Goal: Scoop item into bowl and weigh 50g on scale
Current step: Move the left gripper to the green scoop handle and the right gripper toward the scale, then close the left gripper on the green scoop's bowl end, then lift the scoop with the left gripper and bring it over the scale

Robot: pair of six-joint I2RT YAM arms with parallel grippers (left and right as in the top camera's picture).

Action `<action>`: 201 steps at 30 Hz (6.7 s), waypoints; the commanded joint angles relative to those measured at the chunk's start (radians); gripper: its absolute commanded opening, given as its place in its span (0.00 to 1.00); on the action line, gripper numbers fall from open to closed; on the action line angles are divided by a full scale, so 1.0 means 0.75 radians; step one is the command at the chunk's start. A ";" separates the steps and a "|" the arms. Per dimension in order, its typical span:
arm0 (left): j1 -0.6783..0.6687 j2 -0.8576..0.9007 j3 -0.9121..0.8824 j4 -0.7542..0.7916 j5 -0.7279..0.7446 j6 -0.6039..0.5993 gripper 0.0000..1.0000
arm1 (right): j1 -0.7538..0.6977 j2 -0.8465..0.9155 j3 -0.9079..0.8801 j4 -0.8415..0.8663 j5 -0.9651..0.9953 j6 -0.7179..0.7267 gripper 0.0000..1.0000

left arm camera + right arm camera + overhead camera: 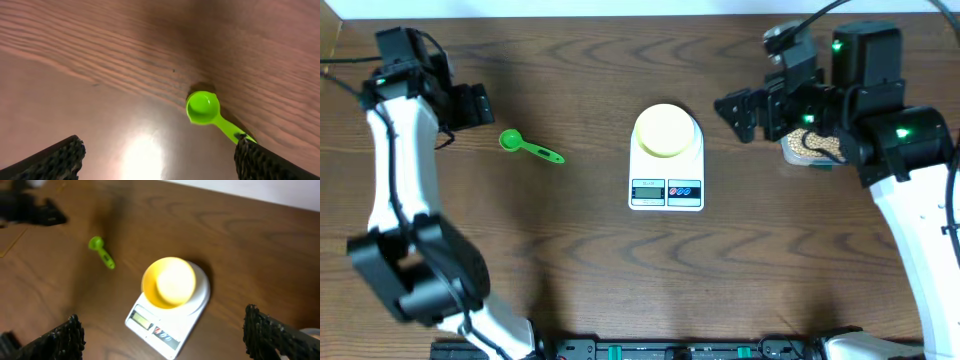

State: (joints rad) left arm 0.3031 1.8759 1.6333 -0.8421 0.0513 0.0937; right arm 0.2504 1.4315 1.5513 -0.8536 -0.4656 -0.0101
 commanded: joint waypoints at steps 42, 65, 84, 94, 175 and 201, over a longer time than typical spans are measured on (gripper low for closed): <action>-0.024 0.393 0.025 -0.010 0.012 0.014 0.96 | 0.130 0.009 0.030 -0.169 0.235 0.138 0.99; -0.098 0.244 0.027 -0.165 0.012 -0.008 0.97 | 0.130 0.062 0.030 -0.151 0.255 0.137 0.99; -0.098 0.272 -0.069 -0.045 0.011 -0.012 0.94 | 0.130 0.062 0.030 -0.183 0.274 0.137 0.99; -0.098 0.288 -0.084 -0.042 -0.060 -0.012 0.91 | 0.130 0.062 0.030 -0.204 0.274 0.137 0.99; -0.468 -0.665 -0.246 0.007 0.337 0.072 0.07 | 0.020 0.087 0.030 -0.089 0.213 0.071 0.99; -0.713 -0.604 -0.255 -0.122 0.233 0.249 0.07 | -0.037 0.143 0.030 -0.003 -0.806 0.137 0.94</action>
State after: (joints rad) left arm -0.1867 1.4040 1.4353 -0.9493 0.2752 0.2630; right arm 0.2256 1.5204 1.5539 -0.8474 -0.9348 0.0650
